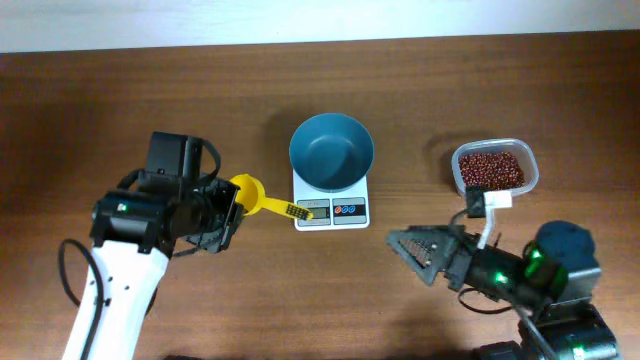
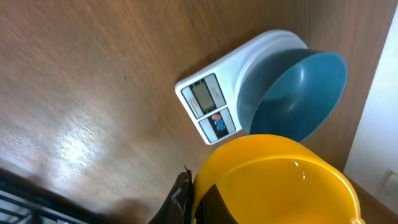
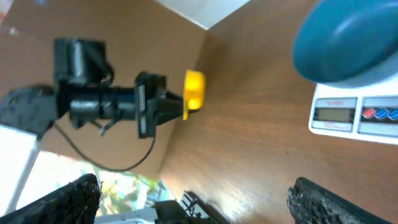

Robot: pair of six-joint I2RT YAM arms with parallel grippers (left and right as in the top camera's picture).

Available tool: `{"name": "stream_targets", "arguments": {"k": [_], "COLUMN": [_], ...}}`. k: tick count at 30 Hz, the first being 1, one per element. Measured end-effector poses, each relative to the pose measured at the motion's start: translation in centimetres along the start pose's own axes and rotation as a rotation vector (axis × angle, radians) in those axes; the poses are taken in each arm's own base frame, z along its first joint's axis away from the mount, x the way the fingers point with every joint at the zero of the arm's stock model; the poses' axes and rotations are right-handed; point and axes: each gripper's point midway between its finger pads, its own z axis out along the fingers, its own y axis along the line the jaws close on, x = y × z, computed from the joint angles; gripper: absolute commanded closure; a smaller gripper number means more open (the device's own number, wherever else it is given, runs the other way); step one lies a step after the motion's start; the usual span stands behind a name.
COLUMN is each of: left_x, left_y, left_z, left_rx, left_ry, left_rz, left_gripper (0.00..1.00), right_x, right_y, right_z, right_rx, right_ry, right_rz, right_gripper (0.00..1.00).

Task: Scoop item into bowl and weigh 50g on scale
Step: 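Carry scoop toward scale while right gripper reaches toward it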

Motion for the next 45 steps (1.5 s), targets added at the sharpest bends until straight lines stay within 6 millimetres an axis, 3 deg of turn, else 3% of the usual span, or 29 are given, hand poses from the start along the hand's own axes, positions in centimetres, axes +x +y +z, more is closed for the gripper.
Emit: {"name": "stream_targets", "arguments": {"k": [7,11,16,20,27,45], "left_x": [0.6,0.7,0.5,0.4,0.3,0.4], "left_y": [-0.8,-0.8,-0.7,-0.7,-0.6,-0.6], "left_z": [0.3,0.3,0.3,0.3,0.3,0.3], "left_rx": [0.025,0.027,0.025,0.024,0.02,0.018], "left_ry": [0.044,0.052,0.04,0.032,0.025,0.026], "left_rz": [-0.002,-0.002,0.018,0.036,0.066,0.071], "left_gripper": [1.0,1.0,1.0,1.0,1.0,1.0], "right_x": [0.6,1.3,2.3,2.5,2.3,2.1], "right_y": [0.3,0.6,-0.1,0.3,0.9,0.9], "right_z": [4.3,7.9,11.8,13.5,14.2,14.3], "right_rx": [0.01,-0.003,0.002,-0.024,-0.044,-0.038], "right_ry": [0.06,0.101,0.14,0.135,0.11,0.097], "right_rz": [-0.072,-0.111,-0.127,-0.138,-0.134,-0.104], "right_gripper": [0.16,0.3,0.36,0.4,0.56,0.69]}}
